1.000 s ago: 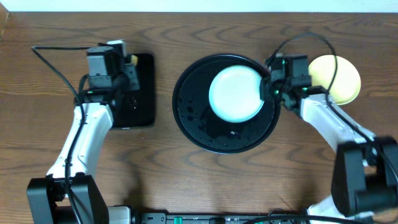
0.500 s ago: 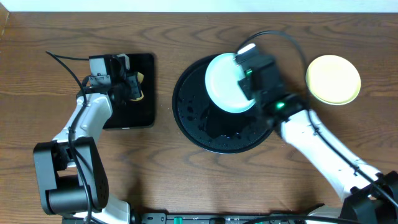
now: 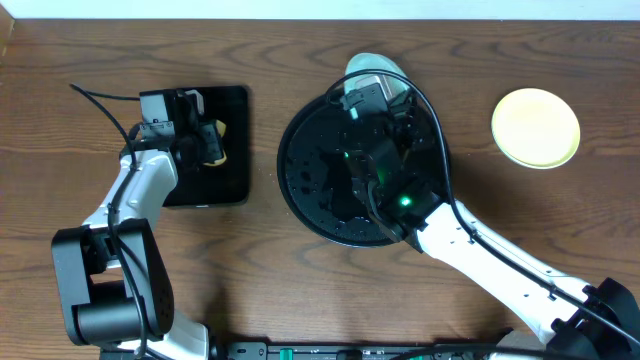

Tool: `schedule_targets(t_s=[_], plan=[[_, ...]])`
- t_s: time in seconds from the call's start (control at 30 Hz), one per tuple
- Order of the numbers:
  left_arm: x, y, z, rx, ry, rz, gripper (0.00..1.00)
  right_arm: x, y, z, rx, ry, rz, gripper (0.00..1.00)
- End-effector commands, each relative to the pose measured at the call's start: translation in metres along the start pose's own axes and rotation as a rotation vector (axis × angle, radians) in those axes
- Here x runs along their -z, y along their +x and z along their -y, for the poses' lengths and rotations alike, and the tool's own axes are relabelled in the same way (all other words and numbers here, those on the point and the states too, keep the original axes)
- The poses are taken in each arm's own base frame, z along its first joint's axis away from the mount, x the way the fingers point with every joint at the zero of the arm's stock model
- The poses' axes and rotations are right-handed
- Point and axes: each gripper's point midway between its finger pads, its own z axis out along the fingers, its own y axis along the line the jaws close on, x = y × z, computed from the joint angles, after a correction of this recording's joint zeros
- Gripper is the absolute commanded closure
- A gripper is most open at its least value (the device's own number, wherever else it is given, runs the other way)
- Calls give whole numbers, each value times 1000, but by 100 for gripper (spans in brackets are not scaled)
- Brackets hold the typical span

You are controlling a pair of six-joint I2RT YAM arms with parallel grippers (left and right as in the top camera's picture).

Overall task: Clean dirty plates on tray and stack at the side
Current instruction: 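Lift the light-green plate with the right gripper and carry it right, then set the light-green plate onto the yellow plate stack at right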

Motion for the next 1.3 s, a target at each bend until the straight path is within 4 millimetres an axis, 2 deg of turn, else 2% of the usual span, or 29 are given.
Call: schedule_targets(t_s=[0.0,0.13,0.27,0.37,0.47,0.53,0.63,0.73,0.8,0.87,0.97,1.2,1.23,1.27], plan=[[2,-2,-8,3,-43,9,92,4,-3,10,-11,39,-6,99],[2,-2,-8,4,-43,8,92,-6,8,1,-108,-34,-32,99],[0,2,-9,5,-45,-1,92,-32,31,-16,-273,-246,-109,99],[0,3,-9,6,-44,-2,92,-53,48,-12,-423,-393,-175,99],[0,3,-9,6,-44,-2,92,-83,69,12,-591,-508,-228,99],[0,3,-9,5,-44,-1,92,-107,94,42,-706,-516,-270,99],[0,2,-9,5,-44,-1,92,-137,141,90,-820,-433,-330,99],[0,2,-9,5,-44,-1,92,-158,192,134,-916,-307,-398,99],[0,2,-9,5,-44,-1,92,-168,225,156,-965,-231,-438,99],[0,2,-9,5,-45,-1,92,-176,249,166,-992,-193,-462,99],[0,2,-9,5,-45,0,91,-187,276,170,-1019,-173,-487,99],[0,2,-10,5,-48,-1,91,-205,315,152,-1044,-187,-541,99],[0,2,-10,5,-48,-1,91,-206,317,150,-1044,-186,-548,97],[0,2,-10,5,-48,-1,91,-206,320,149,-1045,-186,-552,88]])
